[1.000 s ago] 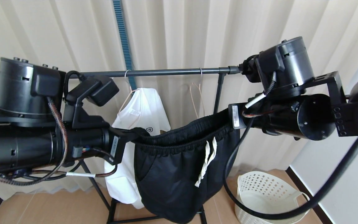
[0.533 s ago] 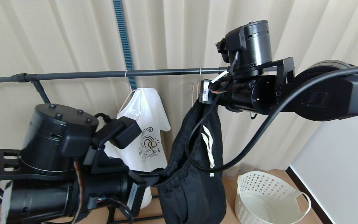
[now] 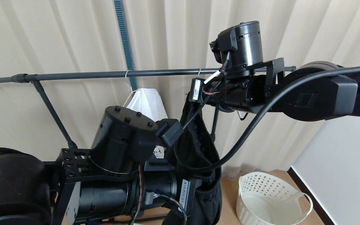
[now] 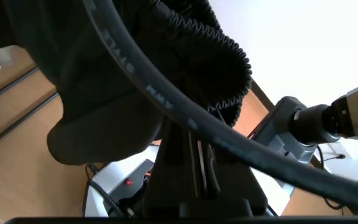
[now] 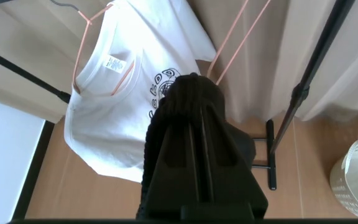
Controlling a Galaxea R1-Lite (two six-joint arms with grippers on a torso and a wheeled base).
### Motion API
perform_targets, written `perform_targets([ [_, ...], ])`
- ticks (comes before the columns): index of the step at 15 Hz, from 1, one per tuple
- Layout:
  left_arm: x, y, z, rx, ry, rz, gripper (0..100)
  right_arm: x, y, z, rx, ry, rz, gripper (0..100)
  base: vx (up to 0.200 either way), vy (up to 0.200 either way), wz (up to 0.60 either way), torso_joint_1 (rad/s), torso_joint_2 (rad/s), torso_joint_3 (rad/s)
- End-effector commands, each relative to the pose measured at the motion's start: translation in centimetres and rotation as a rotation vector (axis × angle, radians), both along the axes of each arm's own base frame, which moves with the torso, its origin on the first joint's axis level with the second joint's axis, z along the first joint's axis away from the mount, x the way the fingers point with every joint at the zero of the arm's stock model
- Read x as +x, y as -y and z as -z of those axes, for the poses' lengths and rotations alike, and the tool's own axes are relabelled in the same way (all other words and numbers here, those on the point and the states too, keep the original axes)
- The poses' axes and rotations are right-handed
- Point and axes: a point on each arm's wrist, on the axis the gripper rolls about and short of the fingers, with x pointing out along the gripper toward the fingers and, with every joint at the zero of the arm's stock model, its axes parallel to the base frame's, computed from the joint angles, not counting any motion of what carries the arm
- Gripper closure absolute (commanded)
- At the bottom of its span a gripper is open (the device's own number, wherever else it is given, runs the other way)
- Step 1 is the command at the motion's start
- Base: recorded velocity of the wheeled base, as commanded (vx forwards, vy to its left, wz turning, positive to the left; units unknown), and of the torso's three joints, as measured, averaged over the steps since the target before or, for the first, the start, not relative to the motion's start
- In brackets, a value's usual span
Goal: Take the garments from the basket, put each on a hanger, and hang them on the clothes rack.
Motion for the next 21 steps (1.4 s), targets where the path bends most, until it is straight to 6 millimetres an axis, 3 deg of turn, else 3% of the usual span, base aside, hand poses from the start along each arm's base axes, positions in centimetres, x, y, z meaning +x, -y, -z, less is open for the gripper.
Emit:
perform_targets([
  [1, 0.4, -0.5, 0.4, 0.015, -0.009, -0.026, 100, 0.2, 0.9, -0.4, 0.007, 0.003, 0.022, 100, 0.0, 0.0, 0.0, 0.0, 0.0, 0.0],
  [4, 0.7, -2.8, 0.3, 0.021, -0.002, -0.09, 100, -0.8, 3.7, -1.4, 0.009, 0.007, 0.063, 100, 0.0, 0.0, 0.0, 0.0, 0.0, 0.0],
  [6, 1.6, -4.7, -0.2, 0.015, 0.022, -0.161, 100, -1.9, 6.6, -1.7, -0.026, 0.0, 0.107, 100, 0.0, 0.0, 0.0, 0.0, 0.0, 0.0],
  [9, 3.2, -5.8, -0.7, 0.043, 0.087, -0.229, 100, -3.5, 8.8, -1.4, -0.081, -0.011, 0.127, 100, 0.0, 0.0, 0.0, 0.0, 0.0, 0.0],
  [11, 6.2, -6.0, -0.9, 0.056, 0.11, -0.3, 100, -5.1, 10.7, -0.5, -0.19, -0.015, 0.156, 100, 0.0, 0.0, 0.0, 0.0, 0.0, 0.0],
  [16, 10.4, -3.9, -4.1, -0.016, 0.215, -0.36, 100, -6.9, 11.9, 0.5, -0.406, -0.047, 0.104, 100, 0.0, 0.0, 0.0, 0.0, 0.0, 0.0],
  [21, 12.5, -1.8, -5.9, -0.07, 0.279, -0.363, 100, -8.3, 10.1, 2.8, -0.532, -0.103, -0.025, 100, 0.0, 0.0, 0.0, 0.0, 0.0, 0.0],
])
